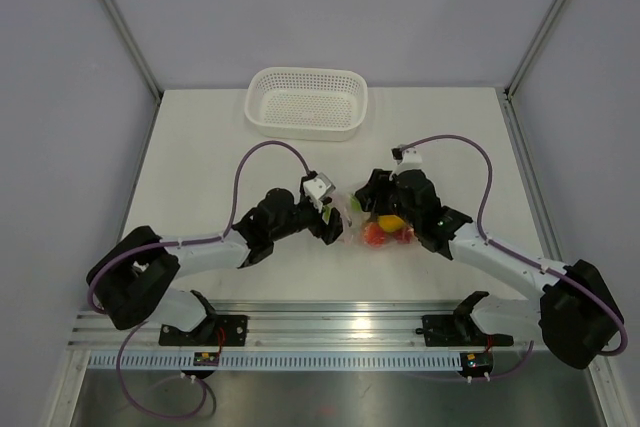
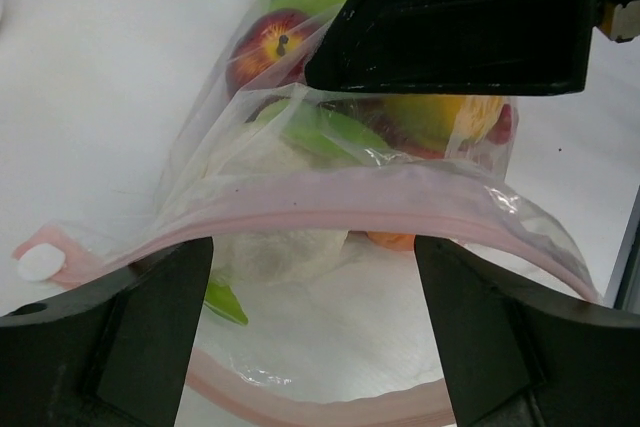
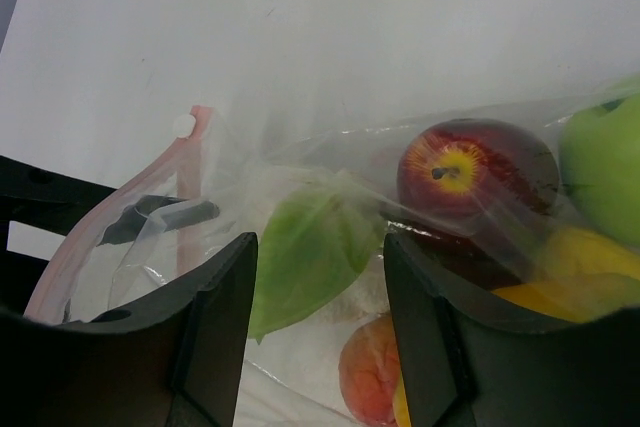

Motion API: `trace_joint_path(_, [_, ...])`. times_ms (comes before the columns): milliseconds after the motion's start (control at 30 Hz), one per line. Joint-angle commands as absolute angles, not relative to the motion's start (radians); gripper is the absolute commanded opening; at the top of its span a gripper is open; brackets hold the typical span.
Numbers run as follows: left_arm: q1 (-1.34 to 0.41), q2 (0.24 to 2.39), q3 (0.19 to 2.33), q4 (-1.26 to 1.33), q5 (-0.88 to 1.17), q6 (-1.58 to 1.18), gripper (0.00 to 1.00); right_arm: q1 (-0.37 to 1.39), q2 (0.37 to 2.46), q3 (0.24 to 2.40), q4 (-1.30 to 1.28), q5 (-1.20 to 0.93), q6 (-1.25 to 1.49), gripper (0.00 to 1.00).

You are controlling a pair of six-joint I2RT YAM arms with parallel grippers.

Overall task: Open the zip-top bag and remove the fake food
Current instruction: Pick up the fake vegetable from the zipper food storage bag.

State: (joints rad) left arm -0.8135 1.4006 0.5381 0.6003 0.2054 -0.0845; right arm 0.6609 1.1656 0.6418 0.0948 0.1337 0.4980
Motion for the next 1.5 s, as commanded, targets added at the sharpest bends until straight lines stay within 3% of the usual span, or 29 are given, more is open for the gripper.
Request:
trace_joint_path(0, [-0.811, 1.422, 0.580, 0.667, 0.221, -0.080, 0.86, 0.658, 1.187, 0.695, 0.081, 0.084, 0.505, 0.60])
trace_joint_path(467, [-0.810, 1.434, 0.575, 0.687, 0.195, -0.080, 0.90, 0.595, 1.319, 0.673, 0.265, -0.311, 0.681, 0.57])
trace_joint_path(633, [-0.810, 1.445, 0.581, 0.686, 0.167, -0.081, 0.91, 0.595, 1.255, 0.646, 0.281, -0.276, 0.672, 0.56])
trace_joint_path(1000, [-0.810, 1.471, 0.591, 0.644, 0.095, -0.081, 0.86, 0.595, 1.111, 0.667, 0.068, 0.044, 0.558, 0.55])
trace_joint_path(1467, [-0.811, 1.531, 0.614, 0.654, 0.109, -0.061, 0.89, 0.598, 1.356, 0.804, -0.083, 0.057, 0.497, 0.55])
